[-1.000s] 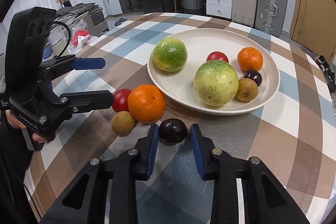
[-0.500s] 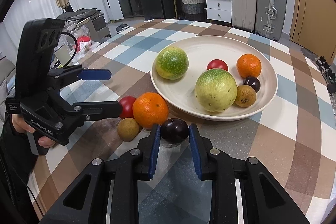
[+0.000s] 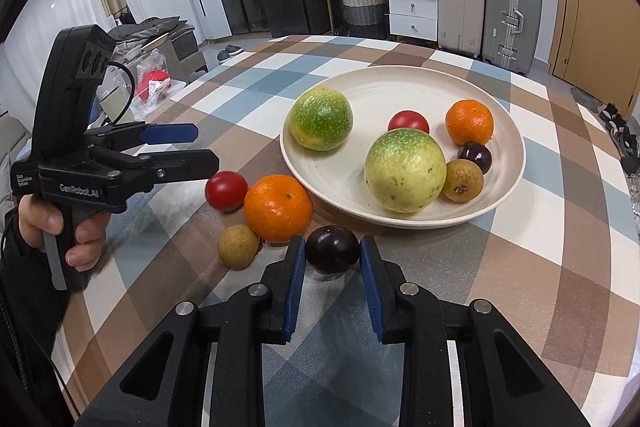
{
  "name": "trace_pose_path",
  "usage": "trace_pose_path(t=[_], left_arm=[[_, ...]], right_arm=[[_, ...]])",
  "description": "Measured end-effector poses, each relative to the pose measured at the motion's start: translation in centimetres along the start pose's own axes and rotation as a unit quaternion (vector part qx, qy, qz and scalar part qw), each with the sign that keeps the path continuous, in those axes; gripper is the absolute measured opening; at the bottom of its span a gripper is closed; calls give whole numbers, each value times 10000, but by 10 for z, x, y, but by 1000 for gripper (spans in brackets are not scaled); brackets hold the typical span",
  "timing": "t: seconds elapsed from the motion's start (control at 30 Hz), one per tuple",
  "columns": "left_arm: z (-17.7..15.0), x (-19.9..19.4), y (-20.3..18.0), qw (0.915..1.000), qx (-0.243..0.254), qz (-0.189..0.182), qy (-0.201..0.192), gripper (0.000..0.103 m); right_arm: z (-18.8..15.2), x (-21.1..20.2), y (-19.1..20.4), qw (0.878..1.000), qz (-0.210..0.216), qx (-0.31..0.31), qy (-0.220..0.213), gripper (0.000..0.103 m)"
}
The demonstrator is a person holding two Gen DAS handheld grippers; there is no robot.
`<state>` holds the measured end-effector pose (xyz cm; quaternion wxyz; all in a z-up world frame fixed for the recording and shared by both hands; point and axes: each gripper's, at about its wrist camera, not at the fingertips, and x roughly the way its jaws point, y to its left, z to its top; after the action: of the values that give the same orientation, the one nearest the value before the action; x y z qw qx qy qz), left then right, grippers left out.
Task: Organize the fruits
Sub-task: 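Grasp the dark plum with the right tool while the left tool grasps the other red tomato, then carry the plum with the right tool while the left tool carries the tomato onto the plate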
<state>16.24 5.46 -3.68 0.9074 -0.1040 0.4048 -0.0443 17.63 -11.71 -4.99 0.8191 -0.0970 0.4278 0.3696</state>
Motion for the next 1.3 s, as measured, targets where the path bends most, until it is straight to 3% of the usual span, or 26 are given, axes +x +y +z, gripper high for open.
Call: trace_pose_path(t=[0.07, 0.13, 0.17, 0.5, 0.67, 1.03, 1.3], left_arm=[[-3, 5, -11, 9996, 281, 11, 104, 90], [-8, 13, -20, 9983, 506, 25, 304, 73], [-10, 18, -22, 9975, 561, -5, 434, 70], [-14, 14, -28, 9961, 748, -146, 446, 25], [-15, 8, -34, 9952, 915, -154, 318, 25], [-10, 1, -31, 9969, 767, -125, 80, 25], [-6, -8, -32, 9973, 697, -126, -192, 25]], right_arm=[[0, 0, 1, 10000, -5, -7, 6, 28], [0, 0, 0, 10000, -2, 2, 0, 28], [0, 0, 0, 10000, -11, 11, -3, 28], [0, 1, -1, 10000, 12, 35, 12, 28], [-1, 2, -2, 10000, 20, 41, 11, 28], [-1, 4, -1, 10000, 32, 37, 29, 28], [1, -4, -1, 9998, 51, 51, -188, 28]])
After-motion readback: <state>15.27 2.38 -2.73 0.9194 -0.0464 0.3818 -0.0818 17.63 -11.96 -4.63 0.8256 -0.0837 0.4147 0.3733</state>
